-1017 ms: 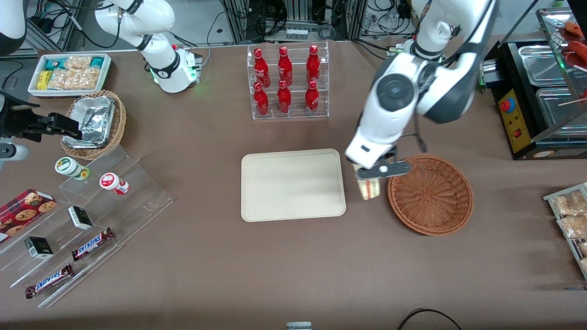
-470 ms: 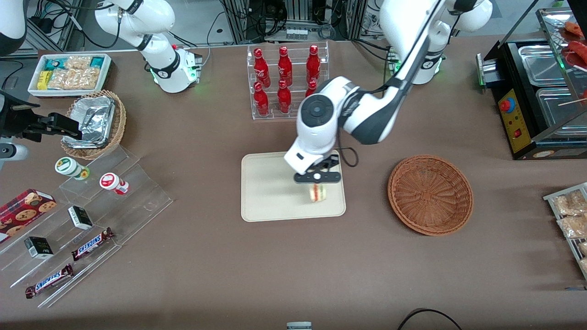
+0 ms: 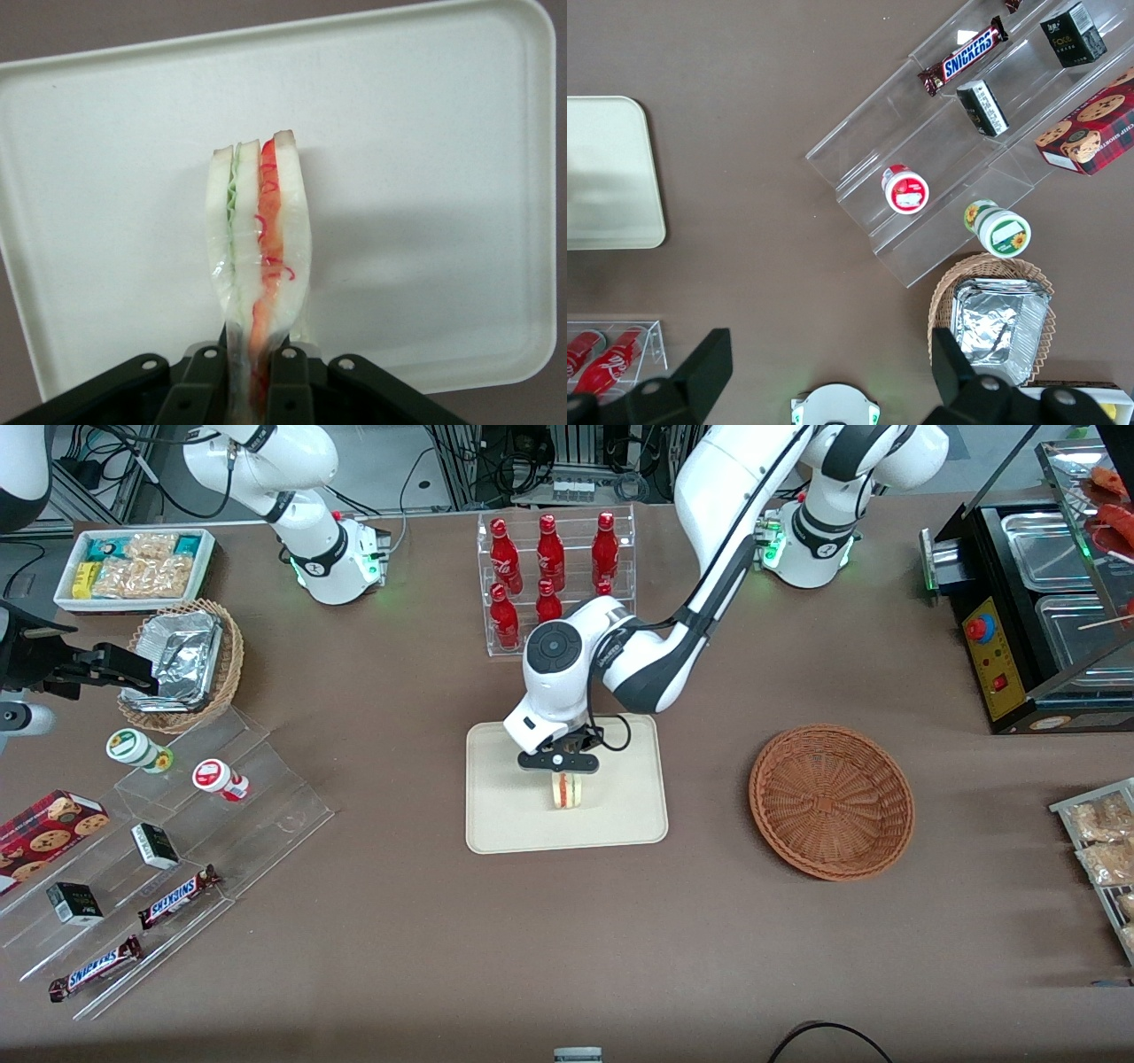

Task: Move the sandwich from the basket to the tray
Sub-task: 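Lower the sandwich onto the tray and open the left gripper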

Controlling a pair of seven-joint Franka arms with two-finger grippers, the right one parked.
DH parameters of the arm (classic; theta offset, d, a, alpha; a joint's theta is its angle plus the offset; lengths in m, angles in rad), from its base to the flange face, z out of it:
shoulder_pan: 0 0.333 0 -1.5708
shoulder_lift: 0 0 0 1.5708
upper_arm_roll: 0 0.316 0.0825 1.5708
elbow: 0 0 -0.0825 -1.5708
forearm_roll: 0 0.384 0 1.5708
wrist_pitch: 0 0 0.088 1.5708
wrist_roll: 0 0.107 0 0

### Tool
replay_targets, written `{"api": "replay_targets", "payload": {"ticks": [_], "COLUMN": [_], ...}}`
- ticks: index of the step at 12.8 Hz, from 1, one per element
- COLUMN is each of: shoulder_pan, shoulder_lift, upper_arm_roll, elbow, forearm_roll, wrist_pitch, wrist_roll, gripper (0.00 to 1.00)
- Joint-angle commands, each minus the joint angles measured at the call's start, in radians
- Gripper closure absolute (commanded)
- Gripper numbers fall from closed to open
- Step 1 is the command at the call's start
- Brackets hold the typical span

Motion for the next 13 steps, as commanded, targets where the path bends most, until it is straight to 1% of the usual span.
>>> {"api": "replay_targets", "payload": {"ticks": [1,6,7,8,9,11,13], "shoulder_pan": [-0.024,-0.037,-0.037,-0.038,-0.038,-0.037,-0.025], "shoulder_lift": [0.024,0.044,0.051,0.053,0.053,0.047,0.003], "upper_arm_roll": [0.016,0.016,0.016,0.016,0.016,0.019,0.025], "elbow": [0.035,0.027,0.026,0.027,0.027,0.035,0.041], "forearm_roll": [0.009,0.026,0.026,0.026,0.028,0.028,0.020], "wrist_pitch": [-0.005,-0.005,-0.005,-0.005,-0.007,-0.013,-0.024], "wrist_roll": [-0.016,-0.016,-0.016,-0.014,-0.011,-0.014,-0.016], "gripper": [1.00,1.00,0.98,0.40,0.01,0.00,0.00]}}
